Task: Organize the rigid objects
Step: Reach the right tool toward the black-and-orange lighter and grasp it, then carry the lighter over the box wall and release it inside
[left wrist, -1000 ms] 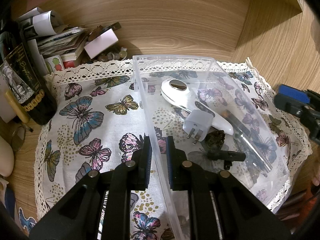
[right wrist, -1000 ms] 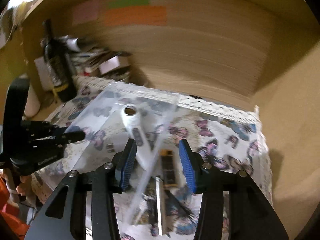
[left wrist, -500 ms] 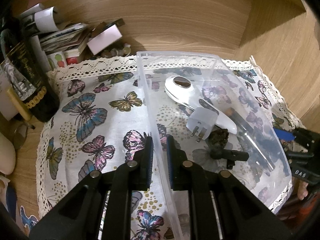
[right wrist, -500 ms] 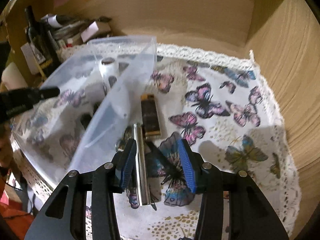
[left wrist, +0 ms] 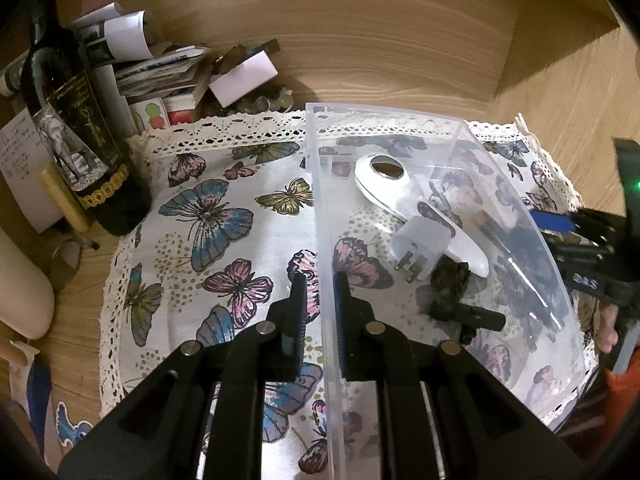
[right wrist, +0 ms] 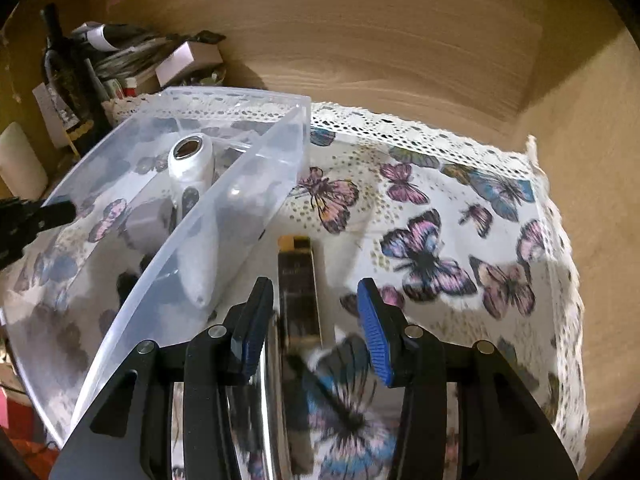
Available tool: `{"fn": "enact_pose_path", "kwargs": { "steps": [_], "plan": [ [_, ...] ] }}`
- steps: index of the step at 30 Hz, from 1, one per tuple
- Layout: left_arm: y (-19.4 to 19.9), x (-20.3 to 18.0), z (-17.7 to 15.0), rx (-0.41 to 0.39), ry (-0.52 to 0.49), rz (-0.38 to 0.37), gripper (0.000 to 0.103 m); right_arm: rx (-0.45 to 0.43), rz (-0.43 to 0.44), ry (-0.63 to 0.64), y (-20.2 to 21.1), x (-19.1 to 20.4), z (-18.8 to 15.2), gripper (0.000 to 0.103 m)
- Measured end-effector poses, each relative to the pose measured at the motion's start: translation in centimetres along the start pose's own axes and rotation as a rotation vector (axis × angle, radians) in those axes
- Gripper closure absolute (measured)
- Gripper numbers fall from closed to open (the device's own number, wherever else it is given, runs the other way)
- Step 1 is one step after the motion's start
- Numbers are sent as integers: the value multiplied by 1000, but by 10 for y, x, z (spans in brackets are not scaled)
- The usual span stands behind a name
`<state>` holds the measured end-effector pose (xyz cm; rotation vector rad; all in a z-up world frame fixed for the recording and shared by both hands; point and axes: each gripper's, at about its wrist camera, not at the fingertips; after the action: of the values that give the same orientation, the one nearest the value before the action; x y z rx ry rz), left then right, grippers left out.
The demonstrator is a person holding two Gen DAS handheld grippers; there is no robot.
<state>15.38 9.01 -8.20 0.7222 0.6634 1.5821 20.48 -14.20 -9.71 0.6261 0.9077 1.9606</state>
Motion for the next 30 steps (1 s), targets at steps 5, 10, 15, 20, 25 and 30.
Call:
{"fn": "enact_pose_path", "kwargs": {
  "steps": [5, 10, 15, 20, 25, 30],
  "plan": [
    [0, 0, 0, 4, 2, -9, 90, 71, 10, 4, -28, -2, 6, 64],
    [5, -2, 0, -1, -5, -17, 91, 65, 23, -36, -29, -11, 4, 81],
    [8, -7, 0, -12, -9, -9, 91, 13, 26, -82, -9, -21, 1, 81],
    [7, -8, 1, 0, 9, -18, 91, -75, 16, -90, 28, -20, 4, 81],
    [9, -17, 1, -4, -13, -27, 91, -159, 21, -61, 63, -11, 10, 81],
    [7, -18, 1, -5, -10, -35, 92, -216, 40, -11, 77, 10, 27, 81]
  ]
}}
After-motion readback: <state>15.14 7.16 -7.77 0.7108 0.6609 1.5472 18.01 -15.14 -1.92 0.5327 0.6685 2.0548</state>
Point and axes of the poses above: each gripper's, at about its wrist camera, not at the fingertips, and y roughly against the way its jaws point, x to its left, z to its top, and after that the axes turned 10 degrees about z, right-handed
